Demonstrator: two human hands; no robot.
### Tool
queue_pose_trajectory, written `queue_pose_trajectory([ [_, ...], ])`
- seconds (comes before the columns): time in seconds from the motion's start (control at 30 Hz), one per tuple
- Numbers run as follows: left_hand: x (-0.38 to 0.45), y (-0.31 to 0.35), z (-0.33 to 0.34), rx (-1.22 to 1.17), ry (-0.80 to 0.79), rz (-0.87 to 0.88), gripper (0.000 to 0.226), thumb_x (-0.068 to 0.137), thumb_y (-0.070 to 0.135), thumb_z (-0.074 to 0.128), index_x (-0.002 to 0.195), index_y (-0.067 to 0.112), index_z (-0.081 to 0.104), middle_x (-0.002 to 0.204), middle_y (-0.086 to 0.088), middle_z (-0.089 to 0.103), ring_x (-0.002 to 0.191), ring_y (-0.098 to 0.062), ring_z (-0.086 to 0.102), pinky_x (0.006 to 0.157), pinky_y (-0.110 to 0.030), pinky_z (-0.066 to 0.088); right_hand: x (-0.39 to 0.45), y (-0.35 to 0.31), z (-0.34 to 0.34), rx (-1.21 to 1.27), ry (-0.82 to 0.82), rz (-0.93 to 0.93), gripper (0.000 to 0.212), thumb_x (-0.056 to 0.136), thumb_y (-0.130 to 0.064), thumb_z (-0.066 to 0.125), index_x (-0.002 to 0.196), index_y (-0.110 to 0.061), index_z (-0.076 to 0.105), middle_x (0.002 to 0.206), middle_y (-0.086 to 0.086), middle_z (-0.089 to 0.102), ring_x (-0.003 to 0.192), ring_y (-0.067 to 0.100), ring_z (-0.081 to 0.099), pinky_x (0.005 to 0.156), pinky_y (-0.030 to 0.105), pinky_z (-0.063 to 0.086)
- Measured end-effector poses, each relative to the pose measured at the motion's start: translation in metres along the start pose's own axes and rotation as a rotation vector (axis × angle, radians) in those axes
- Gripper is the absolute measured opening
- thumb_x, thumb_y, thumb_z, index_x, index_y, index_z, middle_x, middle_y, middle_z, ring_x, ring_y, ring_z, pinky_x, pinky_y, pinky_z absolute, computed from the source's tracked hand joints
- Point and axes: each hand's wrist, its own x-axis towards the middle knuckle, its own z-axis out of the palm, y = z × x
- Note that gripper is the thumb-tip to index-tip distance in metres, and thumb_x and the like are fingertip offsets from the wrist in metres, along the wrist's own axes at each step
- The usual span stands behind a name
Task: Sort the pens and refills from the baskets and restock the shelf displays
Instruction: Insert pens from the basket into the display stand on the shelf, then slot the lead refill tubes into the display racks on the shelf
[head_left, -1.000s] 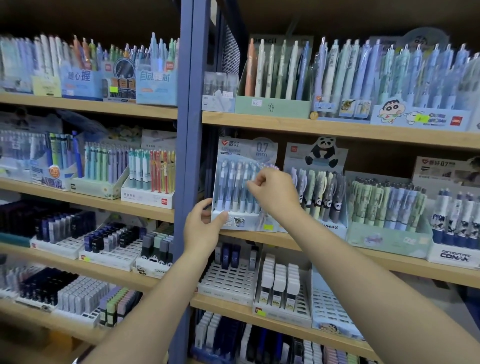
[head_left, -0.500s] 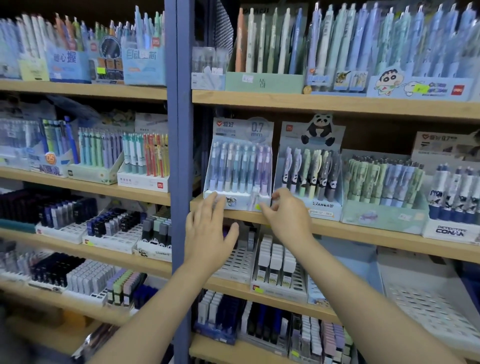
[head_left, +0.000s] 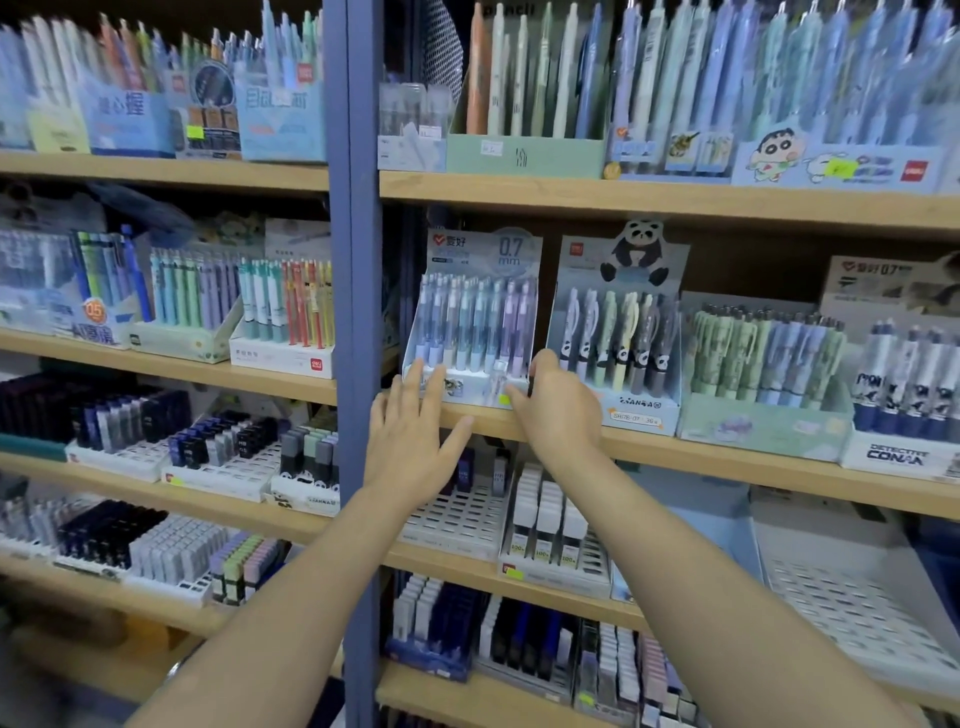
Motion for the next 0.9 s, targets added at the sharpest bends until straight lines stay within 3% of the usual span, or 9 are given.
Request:
queue_pose_trajectory([
  [0.13,-0.01,0.003,-0.009,-0.02,0.028,0.011,0.072,0.1,0.062,0.015,0.162,0.026,0.005,0.169,-0.001,-0.006,0.155,-0.02,-0.005,0.125,-0.046,-0.001,-0.025,0.013,-0.011,0.199,0.051,-0.091,0.028,0.099,-0.045,0.053,0.109,-0.019,0.05,0.074,-0.004,0.059,0.065,0.016,0.056,0.053,0.031,0.043],
  [0.27,-0.063,0.026,0.0,-0.131,0.208,0.104,0.063,0.099,0.052,0.03,0.15,0.017,0.04,0.16,-0.005,0.032,0.146,-0.022,0.025,0.118,-0.048,0.019,-0.096,0.06,-0.012,0.381,0.093,-0.143,0.024,0.098,-0.046,0.049,0.108,-0.024,0.053,0.076,-0.008,0.057,0.064,0.01,0.054,0.051,0.032,0.04],
  [0.33,-0.102,0.042,0.027,-0.147,0.173,0.151,0.056,0.099,0.049,0.035,0.14,0.015,0.051,0.152,-0.006,0.044,0.139,-0.024,0.035,0.112,-0.047,0.025,-0.142,0.099,0.002,0.361,0.072,-0.088,0.035,0.095,-0.051,0.044,0.111,-0.022,0.057,0.085,-0.008,0.059,0.071,0.013,0.056,0.057,0.035,0.044],
  [0.47,-0.191,0.067,0.108,-0.116,-0.151,0.179,0.057,0.098,0.05,0.035,0.138,0.014,0.054,0.148,-0.008,0.049,0.136,-0.029,0.044,0.109,-0.049,0.032,-0.241,0.191,0.058,0.262,-0.065,0.107,0.05,0.09,-0.056,0.04,0.107,-0.015,0.063,0.095,0.001,0.066,0.084,0.025,0.064,0.068,0.038,0.05],
  [0.57,-0.258,0.08,0.173,-0.082,-0.389,0.179,0.062,0.096,0.051,0.035,0.138,0.011,0.057,0.147,-0.01,0.052,0.133,-0.031,0.049,0.107,-0.048,0.034,-0.313,0.251,0.103,0.22,-0.318,0.289,0.058,0.09,-0.062,0.042,0.115,-0.013,0.062,0.109,0.004,0.067,0.1,0.026,0.064,0.083,0.042,0.051],
  [0.63,-0.3,0.091,0.214,-0.065,-0.551,0.133,0.066,0.097,0.055,0.032,0.146,0.014,0.048,0.155,-0.008,0.042,0.141,-0.029,0.042,0.111,-0.046,0.029,-0.357,0.286,0.136,0.244,-0.533,0.477,0.062,0.091,-0.067,0.047,0.126,-0.016,0.056,0.12,0.003,0.062,0.11,0.024,0.059,0.093,0.043,0.048],
  [0.7,-0.335,0.095,0.256,-0.044,-0.755,0.085,0.069,0.101,0.055,0.035,0.157,0.017,0.029,0.166,-0.004,0.021,0.151,-0.025,0.024,0.119,-0.043,0.02,-0.395,0.315,0.169,0.323,-0.672,0.658,0.065,0.089,-0.068,0.053,0.13,-0.017,0.053,0.127,0.002,0.057,0.117,0.024,0.056,0.098,0.042,0.046],
  [0.8,-0.383,0.1,0.308,-0.049,-0.965,0.03,0.081,0.101,0.054,0.043,0.161,0.013,0.009,0.169,-0.009,0.004,0.154,-0.028,0.012,0.121,-0.043,0.016,-0.436,0.352,0.21,0.465,-0.763,0.851,0.053,0.092,-0.054,0.062,0.126,-0.015,0.05,0.12,-0.002,0.055,0.11,0.021,0.055,0.084,0.025,0.038],
  [0.9,-0.414,0.104,0.35,-0.068,-1.032,-0.013,0.095,0.094,0.06,0.049,0.161,0.011,0.003,0.168,-0.018,0.001,0.149,-0.037,0.025,0.116,-0.045,0.027,-0.459,0.381,0.247,0.459,-0.823,0.998,0.064,0.091,-0.051,0.065,0.136,-0.008,0.048,0.122,0.002,0.055,0.113,0.025,0.056,0.082,0.027,0.038],
])
